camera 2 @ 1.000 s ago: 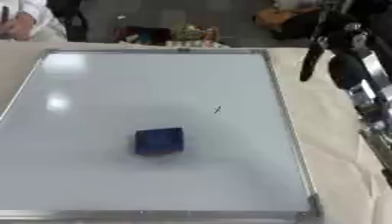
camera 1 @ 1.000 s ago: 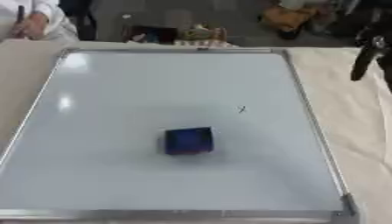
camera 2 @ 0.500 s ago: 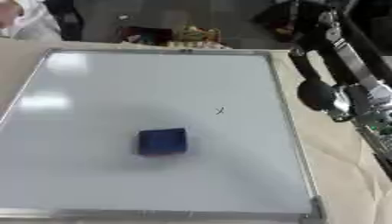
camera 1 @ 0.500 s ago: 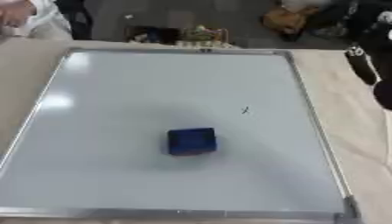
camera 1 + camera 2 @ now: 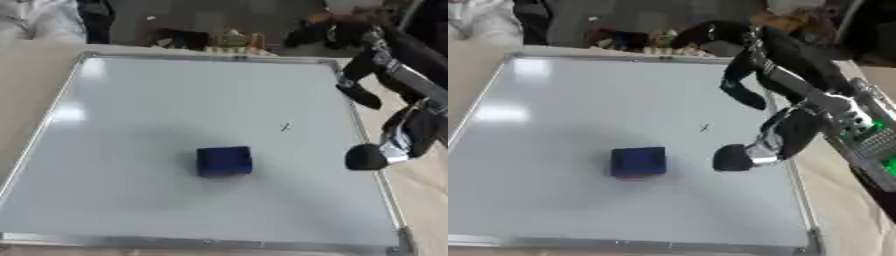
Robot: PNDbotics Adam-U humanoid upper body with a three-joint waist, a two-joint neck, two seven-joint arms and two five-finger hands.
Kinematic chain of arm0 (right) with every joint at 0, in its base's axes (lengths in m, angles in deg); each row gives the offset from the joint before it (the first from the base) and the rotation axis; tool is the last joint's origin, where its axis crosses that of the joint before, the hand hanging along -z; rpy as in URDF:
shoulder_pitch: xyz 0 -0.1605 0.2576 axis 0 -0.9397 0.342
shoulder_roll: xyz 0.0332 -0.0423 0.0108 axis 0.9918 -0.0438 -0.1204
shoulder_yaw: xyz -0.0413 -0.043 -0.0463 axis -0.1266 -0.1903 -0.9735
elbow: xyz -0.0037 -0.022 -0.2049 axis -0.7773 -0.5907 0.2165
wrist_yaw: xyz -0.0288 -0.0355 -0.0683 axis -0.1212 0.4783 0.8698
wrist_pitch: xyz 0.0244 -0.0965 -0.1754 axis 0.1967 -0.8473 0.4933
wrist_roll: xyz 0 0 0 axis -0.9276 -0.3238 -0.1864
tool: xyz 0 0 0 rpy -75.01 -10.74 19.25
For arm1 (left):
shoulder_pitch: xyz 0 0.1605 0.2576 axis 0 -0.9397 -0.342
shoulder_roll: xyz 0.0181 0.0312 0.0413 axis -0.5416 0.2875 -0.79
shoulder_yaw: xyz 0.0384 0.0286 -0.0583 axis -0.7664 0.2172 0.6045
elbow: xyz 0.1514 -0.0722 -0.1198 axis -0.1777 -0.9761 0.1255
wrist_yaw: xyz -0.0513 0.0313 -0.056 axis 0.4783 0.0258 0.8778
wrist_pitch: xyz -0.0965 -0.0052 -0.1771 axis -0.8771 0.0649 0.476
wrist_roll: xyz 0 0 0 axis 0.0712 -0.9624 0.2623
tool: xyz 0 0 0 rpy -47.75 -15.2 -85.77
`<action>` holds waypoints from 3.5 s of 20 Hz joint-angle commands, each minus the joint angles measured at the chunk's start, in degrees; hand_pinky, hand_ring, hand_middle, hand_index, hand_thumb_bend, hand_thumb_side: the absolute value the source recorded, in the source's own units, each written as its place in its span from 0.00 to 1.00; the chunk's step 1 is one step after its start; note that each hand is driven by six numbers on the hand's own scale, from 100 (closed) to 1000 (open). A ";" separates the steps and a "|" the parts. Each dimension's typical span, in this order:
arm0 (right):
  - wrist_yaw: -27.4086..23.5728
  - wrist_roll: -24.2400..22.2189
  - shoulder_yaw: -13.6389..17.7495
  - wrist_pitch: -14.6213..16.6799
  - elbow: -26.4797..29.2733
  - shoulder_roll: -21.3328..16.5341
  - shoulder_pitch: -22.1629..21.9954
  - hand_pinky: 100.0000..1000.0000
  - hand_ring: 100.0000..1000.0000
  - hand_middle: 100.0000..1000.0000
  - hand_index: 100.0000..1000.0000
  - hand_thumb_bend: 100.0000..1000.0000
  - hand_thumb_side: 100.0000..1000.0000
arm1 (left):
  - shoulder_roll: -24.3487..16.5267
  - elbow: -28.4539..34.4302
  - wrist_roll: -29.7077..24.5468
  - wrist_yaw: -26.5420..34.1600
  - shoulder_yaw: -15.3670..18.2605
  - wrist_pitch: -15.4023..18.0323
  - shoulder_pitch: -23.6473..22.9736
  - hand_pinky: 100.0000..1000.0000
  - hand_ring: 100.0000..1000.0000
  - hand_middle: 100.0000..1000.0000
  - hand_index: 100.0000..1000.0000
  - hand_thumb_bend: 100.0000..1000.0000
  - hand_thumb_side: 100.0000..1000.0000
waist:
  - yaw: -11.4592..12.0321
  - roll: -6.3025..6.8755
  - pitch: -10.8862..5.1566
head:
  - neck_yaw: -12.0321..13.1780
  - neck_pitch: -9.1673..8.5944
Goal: Wipe the whiteboard clean with a brush.
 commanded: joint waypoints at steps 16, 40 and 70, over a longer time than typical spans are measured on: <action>15.79 -8.48 -7.86 -9.31 1.05 6.62 6.96 0.81 0.86 0.73 0.00 0.70 0.64 | -1.32 0.72 -1.12 0.47 -0.53 -0.26 0.85 0.67 0.56 0.67 0.78 0.31 0.96 | 0.79 -0.47 -0.56 | -0.01 -0.65; 32.55 -3.69 -12.10 -15.70 -2.98 14.60 5.78 0.70 0.79 0.60 0.00 0.58 0.49 | -1.13 0.75 -1.60 0.50 -0.51 -0.63 0.95 0.67 0.56 0.66 0.76 0.30 0.96 | 1.22 -0.97 0.10 | 0.24 -1.02; 21.93 -7.06 -12.00 -16.57 -15.78 16.47 6.12 0.63 0.73 0.60 0.00 0.40 0.17 | -0.79 0.68 -2.03 0.18 -0.42 -0.92 0.87 0.67 0.55 0.65 0.75 0.29 0.97 | 1.83 -1.39 1.03 | 0.33 -1.58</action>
